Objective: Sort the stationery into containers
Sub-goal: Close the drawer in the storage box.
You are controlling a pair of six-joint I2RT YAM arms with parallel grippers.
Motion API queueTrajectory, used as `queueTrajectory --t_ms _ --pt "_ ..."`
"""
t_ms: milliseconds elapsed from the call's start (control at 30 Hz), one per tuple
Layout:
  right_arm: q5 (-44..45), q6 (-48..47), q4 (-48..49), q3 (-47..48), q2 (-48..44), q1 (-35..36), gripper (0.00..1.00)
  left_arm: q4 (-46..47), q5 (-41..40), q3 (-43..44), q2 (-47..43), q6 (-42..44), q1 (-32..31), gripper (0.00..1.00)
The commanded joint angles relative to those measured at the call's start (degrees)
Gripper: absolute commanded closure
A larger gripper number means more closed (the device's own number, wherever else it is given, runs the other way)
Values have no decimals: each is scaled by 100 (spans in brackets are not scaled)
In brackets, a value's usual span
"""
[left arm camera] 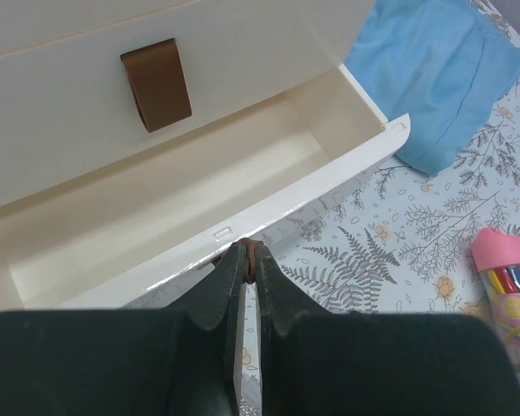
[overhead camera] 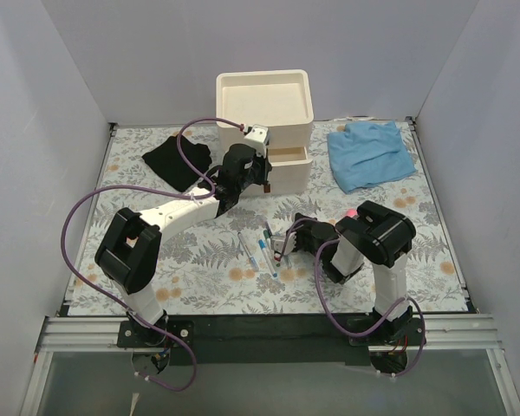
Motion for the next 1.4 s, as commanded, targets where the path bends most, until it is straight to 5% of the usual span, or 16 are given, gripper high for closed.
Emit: queueTrajectory --t_ms 0,767,1367 --pt "346 87 3026 431 348 20 99 322 70 143 -399 -75 38 100" --pt "786 -53 3026 3541 2045 -138 99 -178 474 485 -452 -470 100 100" --pt "1339 87 3035 3737 2178 -129 99 -126 395 293 -654 -268 100 100"
